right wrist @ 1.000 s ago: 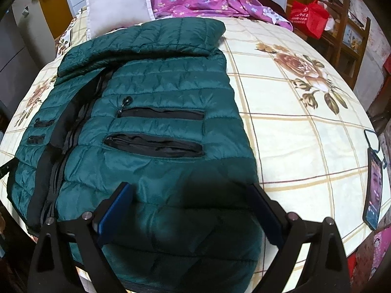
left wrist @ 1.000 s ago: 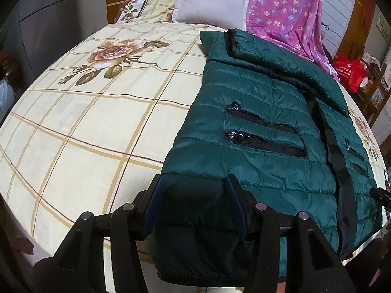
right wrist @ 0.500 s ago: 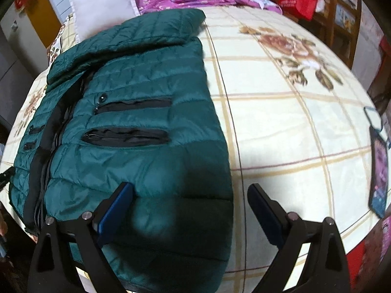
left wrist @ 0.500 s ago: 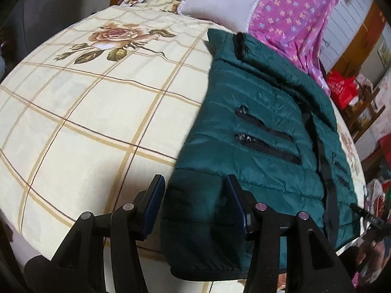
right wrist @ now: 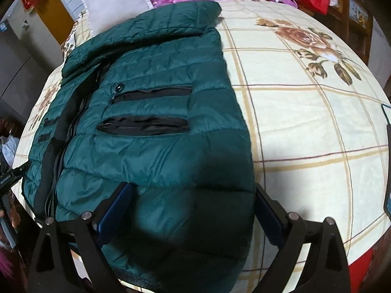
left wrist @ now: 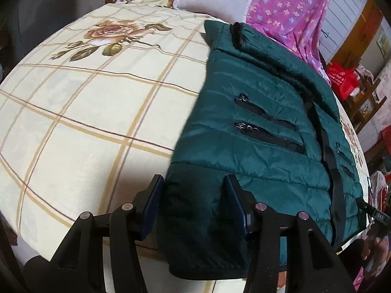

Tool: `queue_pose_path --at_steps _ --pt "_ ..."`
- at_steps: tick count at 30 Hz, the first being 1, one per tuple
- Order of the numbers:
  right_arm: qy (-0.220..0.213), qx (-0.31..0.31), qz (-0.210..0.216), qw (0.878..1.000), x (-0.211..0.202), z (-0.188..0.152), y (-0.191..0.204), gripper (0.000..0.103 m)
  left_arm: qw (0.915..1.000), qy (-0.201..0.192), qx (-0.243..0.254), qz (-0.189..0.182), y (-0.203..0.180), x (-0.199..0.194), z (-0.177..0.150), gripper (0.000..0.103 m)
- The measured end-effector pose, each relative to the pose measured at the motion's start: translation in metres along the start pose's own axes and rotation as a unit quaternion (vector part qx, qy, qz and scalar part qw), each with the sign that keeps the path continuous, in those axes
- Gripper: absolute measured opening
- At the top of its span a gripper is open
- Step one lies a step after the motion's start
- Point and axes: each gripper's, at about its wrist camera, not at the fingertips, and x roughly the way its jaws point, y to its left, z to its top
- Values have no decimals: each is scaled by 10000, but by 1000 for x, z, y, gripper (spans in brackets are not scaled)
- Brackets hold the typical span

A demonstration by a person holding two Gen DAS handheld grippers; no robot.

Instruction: Fold large clothes

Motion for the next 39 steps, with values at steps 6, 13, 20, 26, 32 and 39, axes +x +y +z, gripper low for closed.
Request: queue_pose_path --at_steps 6,13,20,26,32,39 --pt "-58 -66 51 9999 -1 -3 1 97 9992 -92 -372 -86 14 -3 2 42" --pt "-100 -160 1 9998 -1 -7 3 97 9995 6 -293 -146 6 4 -3 43" --pt "-243 -372 64 9990 -7 -13 10 62 9998 -51 58 -155 -4 -3 -12 15" --pt "-425 -414 337 9977 -27 -16 8 22 9989 -328 121 -311 -6 -26 -17 0" --pt "-201 -358 678 9969 -43 -23 -3 19 9983 -233 371 -385 -8 -48 -26 0" --pt "-255 -17 1544 9877 -72 -3 -13 19 9955 -283 -1 -904 0 -76 -3 0"
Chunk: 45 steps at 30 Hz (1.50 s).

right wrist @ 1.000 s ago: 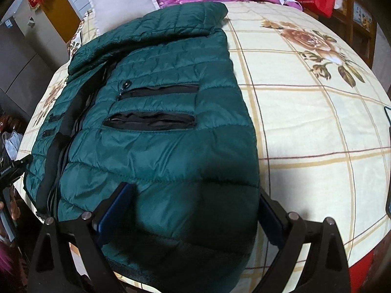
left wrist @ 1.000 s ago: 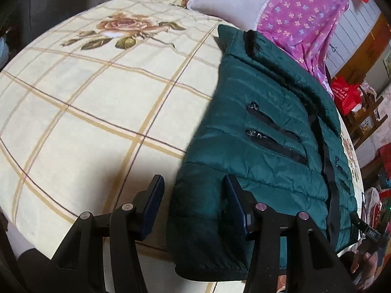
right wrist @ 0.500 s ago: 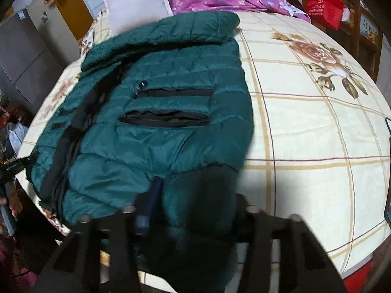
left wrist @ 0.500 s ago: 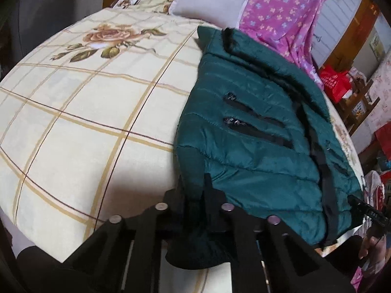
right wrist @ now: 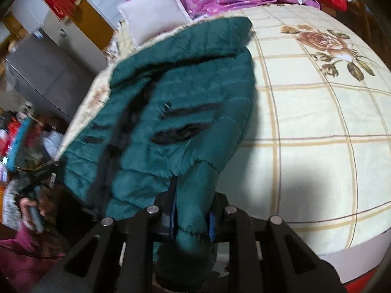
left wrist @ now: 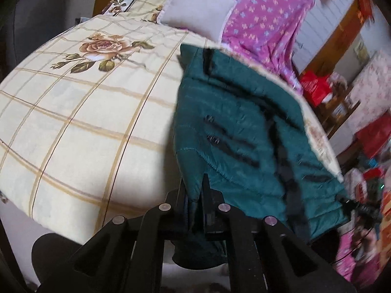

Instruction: Fold large clothes

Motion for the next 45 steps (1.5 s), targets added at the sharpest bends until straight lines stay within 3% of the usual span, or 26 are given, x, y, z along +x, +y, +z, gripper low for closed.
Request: queue_pose_path --at_steps 4,14,26,31,33,37,40,41,43,45 --pt "-389 239 331 9984 -13 35 -4 19 9995 -239 -109 -173 -7 -4 29 0" --pt "-1205 499 233 9912 -6 142 -15 19 9948 -1008 125 31 -37 11 111 0" --pt "-1491 982 -193 9838 62 261 -41 19 9889 -1348 -89 623 -48 110 231 0" --pt "-1378 1054 -470 9837 107 299 -57 19 9867 -1310 -169 948 -46 162 255 0" --pt "-1275 1127 -615 9835 129 305 -65 19 9870 -1299 -331 887 -39 177 259 1" --pt "-1192 1436 -661 9802 171 305 -88 21 9894 -1301 -567 322 -19 191 266 8" --pt "-1370 1524 -598 9770 180 300 -92 23 9870 -1438 -692 -195 -10 171 271 15" --pt "-1394 1504 -602 9769 182 299 -92 23 9858 -1528 -652 -239 -11 160 273 18" --pt "-1395 1496 -646 9767 184 300 -91 23 9807 -1885 -514 -31 -16 138 273 35" --pt "-1393 1520 -671 9762 184 301 -90 25 9748 -2194 -399 18 -23 118 273 44"
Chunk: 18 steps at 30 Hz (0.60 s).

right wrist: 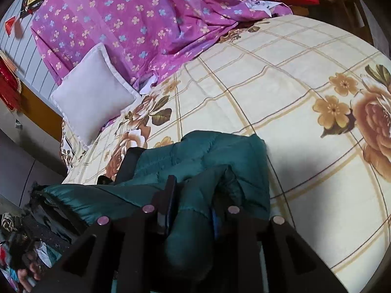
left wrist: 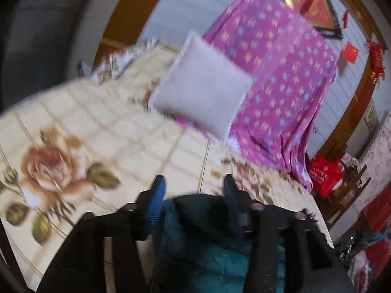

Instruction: Fold large clothes

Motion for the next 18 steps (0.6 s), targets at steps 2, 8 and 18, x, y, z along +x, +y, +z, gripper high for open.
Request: queue_pose_path --at_steps 2,8,18 --pt "-9 -9 -67 10000 0 -1 3 26 9998 35 175 -25 -11 -5 -1 46" --pt "37 -98 -175 9998 -9 1 11 35 9944 651 825 141 -54 23 -37 46" --pt "-524 -826 -43 9952 -78 18 47 78 9845 1206 874 930 -59 79 -76 46"
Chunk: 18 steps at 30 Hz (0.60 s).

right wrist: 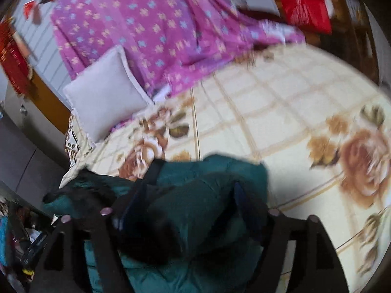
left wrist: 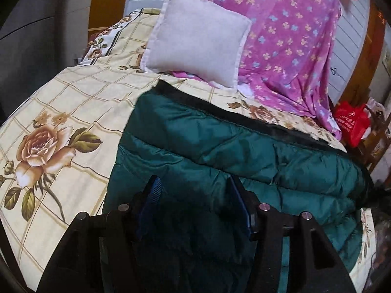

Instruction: Fold large clothes

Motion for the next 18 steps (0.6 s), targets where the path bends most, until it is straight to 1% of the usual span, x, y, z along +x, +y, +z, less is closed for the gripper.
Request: queue_pose_path --at_steps 2,4,6,10,14,18 --pt "-201 -127 77 9997 -18 3 9 78 10000 8 15 41 0 2 -1 46" --pt "-208 -285 278 9990 -26 3 22 79 10000 24 41 82 -1 4 -2 46" --pt "-25 -592 506 9970 -23 -4 42 79 9999 34 54 111 -1 5 -3 46" --pt "512 -1156 568 9903 5 -25 76 79 9999 56 78 132 -1 6 -3 46" --pt "642 -1546 274 9855 33 -40 95 79 9996 74 194 184 -4 8 -2 46" --pt "621 -2113 -354 9748 62 -40 110 79 9994 80 272 221 -8 12 0 46"
